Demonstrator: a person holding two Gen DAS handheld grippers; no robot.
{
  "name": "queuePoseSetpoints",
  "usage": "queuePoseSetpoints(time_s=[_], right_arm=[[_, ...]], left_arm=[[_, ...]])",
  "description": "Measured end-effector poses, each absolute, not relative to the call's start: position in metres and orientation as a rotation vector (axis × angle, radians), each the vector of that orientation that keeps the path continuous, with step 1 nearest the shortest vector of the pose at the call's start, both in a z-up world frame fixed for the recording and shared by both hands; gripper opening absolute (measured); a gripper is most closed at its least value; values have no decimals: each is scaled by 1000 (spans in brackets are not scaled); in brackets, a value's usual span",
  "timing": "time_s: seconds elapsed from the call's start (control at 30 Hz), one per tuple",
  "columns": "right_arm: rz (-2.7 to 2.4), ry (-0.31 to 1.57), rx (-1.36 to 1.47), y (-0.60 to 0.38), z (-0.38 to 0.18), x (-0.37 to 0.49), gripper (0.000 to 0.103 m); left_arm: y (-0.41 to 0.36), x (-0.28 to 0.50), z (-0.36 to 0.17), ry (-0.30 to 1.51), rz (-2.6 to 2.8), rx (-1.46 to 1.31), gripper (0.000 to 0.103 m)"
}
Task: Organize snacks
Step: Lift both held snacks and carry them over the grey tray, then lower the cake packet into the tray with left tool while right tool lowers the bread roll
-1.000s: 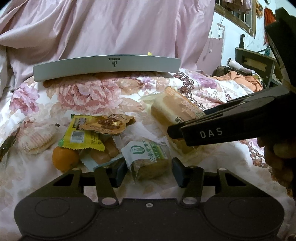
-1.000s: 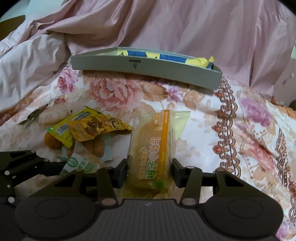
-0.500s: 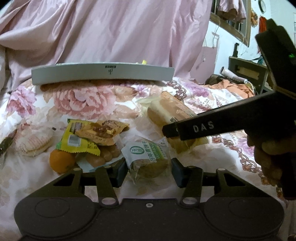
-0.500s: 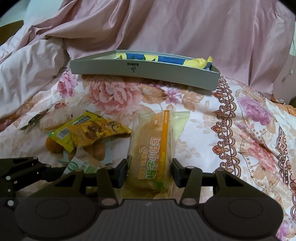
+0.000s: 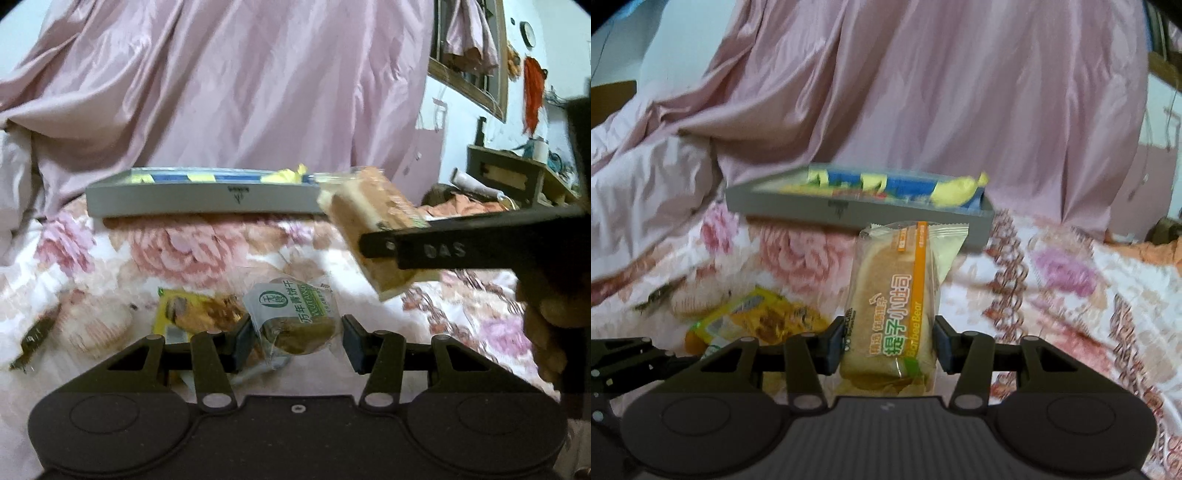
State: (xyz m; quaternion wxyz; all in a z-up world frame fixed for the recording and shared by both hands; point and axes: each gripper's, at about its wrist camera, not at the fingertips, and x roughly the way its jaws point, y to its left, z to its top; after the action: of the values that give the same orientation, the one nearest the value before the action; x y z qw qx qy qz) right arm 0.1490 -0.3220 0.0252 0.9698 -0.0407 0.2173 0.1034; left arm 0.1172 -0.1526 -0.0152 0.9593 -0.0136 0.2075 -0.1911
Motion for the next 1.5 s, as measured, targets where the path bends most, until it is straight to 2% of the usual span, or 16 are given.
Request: queuePoseSetpoints(time_s=[0.37,0.77,1.1,1.5], right_arm=[[176,307,-88,-324,50,146,53],[134,149,-48,-322,79,190,54],[169,74,-23,-315,75,246,54],[171,142,12,-330,44,289,54]], left_arm=[[-147,165,43,327,-253,-84,52],[-140,238,93,254,-139,-88,53],[-148,293,92,252,-102,-41,53],[-149,344,72,338,-49,-176,53]])
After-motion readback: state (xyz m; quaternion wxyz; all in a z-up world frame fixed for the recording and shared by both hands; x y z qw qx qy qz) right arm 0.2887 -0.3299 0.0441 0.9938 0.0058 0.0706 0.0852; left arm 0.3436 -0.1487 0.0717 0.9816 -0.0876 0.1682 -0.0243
